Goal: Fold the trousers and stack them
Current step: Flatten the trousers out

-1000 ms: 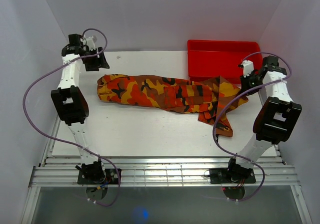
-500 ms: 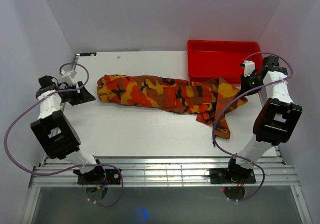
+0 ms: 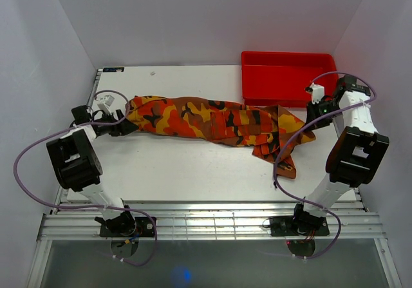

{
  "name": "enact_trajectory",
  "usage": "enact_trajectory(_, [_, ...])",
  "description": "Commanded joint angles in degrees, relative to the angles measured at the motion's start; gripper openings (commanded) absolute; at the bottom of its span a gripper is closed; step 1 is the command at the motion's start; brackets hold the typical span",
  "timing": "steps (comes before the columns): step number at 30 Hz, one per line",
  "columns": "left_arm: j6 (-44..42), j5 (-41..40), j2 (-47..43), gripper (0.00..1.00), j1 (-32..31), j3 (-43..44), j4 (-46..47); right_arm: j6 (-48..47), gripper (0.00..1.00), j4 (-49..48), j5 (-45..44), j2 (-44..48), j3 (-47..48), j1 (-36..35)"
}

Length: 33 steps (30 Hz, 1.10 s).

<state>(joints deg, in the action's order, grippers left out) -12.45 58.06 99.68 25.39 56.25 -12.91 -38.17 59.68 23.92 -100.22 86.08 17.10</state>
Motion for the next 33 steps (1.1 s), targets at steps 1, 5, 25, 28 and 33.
enact_trajectory(1, [0.93,1.00,0.69,0.78,-2.09,-1.14,10.00,-0.59,0.08,2.64,2.53,2.23,-2.23,-0.32])
enact_trajectory(5, [1.72,0.56,3.32,0.77,-4.64,-0.53,11.85,0.20,0.08,2.11,2.36,1.09,-1.10,-0.40])
enact_trajectory(25, [-0.21,-13.31,19.42,0.00,-4.04,61.72,-67.51,-17.62,0.08,15.02,7.99,9.68,5.88,-1.54])
enact_trajectory(28, [-4.33,-17.53,15.99,0.00,-2.54,52.05,-67.51,-24.83,0.08,12.40,4.49,18.20,-9.84,-5.05])
enact_trajectory(33, [-11.09,-26.50,11.52,0.00,-0.60,38.18,-67.43,-30.73,0.08,3.70,-3.70,33.76,-31.04,-16.98])
